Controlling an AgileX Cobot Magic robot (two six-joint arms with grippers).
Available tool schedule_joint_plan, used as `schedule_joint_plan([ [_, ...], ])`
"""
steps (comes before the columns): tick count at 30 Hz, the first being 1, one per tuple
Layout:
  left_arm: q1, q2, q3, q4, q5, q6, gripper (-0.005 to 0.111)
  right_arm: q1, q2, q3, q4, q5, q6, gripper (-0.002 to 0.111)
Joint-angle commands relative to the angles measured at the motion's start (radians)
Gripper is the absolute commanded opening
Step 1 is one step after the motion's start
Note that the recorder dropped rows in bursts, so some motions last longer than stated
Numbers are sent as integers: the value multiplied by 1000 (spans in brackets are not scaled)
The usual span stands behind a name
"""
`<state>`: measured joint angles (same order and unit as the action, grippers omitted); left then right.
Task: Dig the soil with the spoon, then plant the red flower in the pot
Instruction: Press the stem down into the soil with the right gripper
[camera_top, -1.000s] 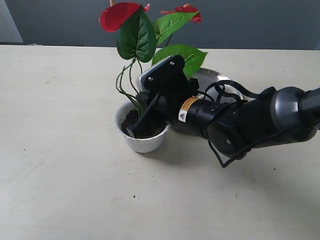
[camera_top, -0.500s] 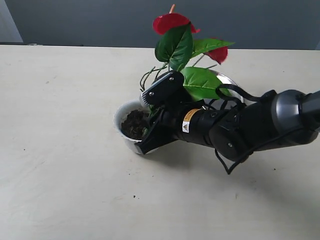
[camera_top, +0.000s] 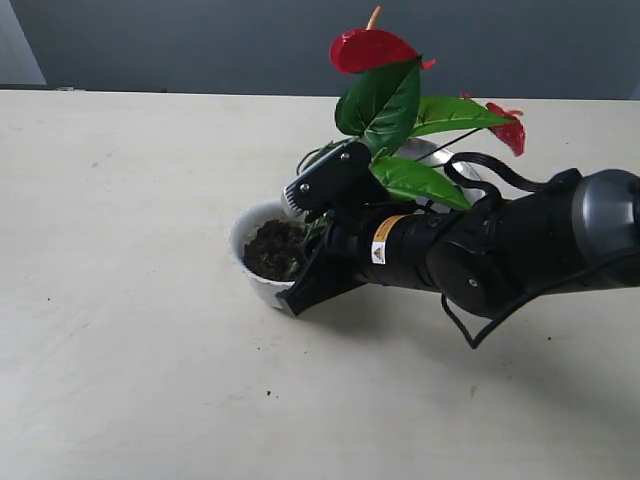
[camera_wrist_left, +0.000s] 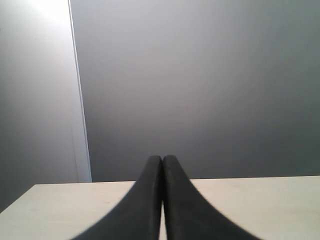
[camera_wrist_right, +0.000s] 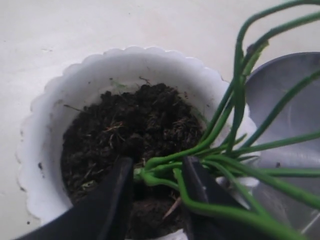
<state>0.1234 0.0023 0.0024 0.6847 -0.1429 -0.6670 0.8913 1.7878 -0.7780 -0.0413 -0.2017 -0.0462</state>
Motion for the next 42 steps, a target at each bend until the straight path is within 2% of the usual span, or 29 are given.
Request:
schedule_joint_plan([
  [1,-7,-2,-2,-6,-7,-3,0,5,1,15,-10,118,4,32],
  [11,-7,-2,-2,-6,-7,-3,0,5,-1,14,-8,138,4,32],
  [19,-7,-2,-2,-6,-7,-3,0,5,-1,14,-8,53,4,33],
  [21,-7,-2,-2,-6,-7,-3,0,5,-1,14,-8,49,4,35],
  [26,-7,-2,-2,-6,-7,-3,0,5,-1,14,-8,49,4,52],
  [39,-7,-2,-2,-6,-7,-3,0,5,-52,14,41,57,4,52],
  [42,-7,-2,-2,-6,-7,-3,0,5,-94,14,41,78,4,48],
])
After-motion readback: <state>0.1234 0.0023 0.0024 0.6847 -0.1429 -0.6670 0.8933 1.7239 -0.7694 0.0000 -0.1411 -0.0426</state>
